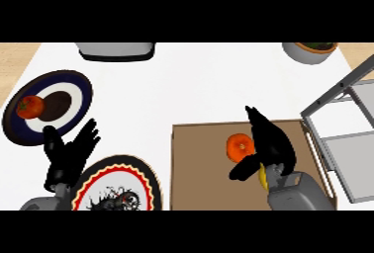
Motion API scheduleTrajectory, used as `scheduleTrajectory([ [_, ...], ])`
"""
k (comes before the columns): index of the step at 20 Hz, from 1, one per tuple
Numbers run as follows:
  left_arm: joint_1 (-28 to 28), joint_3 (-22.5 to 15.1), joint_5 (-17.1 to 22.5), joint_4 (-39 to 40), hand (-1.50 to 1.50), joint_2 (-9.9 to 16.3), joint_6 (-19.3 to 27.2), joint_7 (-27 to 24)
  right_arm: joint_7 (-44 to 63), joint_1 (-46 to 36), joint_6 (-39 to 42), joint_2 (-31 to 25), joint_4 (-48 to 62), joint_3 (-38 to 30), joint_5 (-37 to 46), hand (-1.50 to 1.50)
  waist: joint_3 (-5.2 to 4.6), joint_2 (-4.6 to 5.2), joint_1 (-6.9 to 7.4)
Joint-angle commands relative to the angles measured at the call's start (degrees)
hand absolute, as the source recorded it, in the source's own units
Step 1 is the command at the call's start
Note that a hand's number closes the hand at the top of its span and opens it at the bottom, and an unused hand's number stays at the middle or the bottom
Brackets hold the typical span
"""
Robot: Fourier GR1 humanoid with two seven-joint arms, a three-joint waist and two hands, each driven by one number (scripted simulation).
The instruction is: Pick the squash from the tray and place it in the tiered shelf
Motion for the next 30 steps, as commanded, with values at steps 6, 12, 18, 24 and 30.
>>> scheduleTrajectory([
  [6, -0.5, 3.28, -0.46, 5.43, 0.0, 0.31, -4.18, -3.6, -6.95, 2.88, -3.57, 0.8, 6.32, -2.0, 7.19, -1.5, -0.01, 0.04, -0.15],
  [12, 1.23, 3.15, -1.56, 0.61, 0.0, -1.21, -3.0, -1.92, -15.1, 0.27, -10.16, 4.82, 17.35, -4.67, 9.37, -1.5, 0.01, 0.05, 0.12],
  [18, -1.01, 5.16, -1.84, 1.27, 0.0, -0.77, -4.25, 0.19, -18.29, 1.66, -10.81, 6.65, 18.13, -5.45, 11.61, -1.5, 0.0, 0.01, -0.04],
  [24, -1.03, 5.53, -1.86, 5.13, 0.0, 0.19, -6.05, -3.38, -25.09, -4.05, 1.7, 2.31, 24.85, -1.87, 9.55, 1.5, -0.01, 0.15, 0.27],
  [30, 1.77, 5.04, -1.8, -0.24, 0.0, -0.55, -5.61, -0.06, -29.23, 1.39, -8.34, 6.87, 24.34, -1.99, 10.37, 1.5, 0.03, -0.02, 0.11],
])
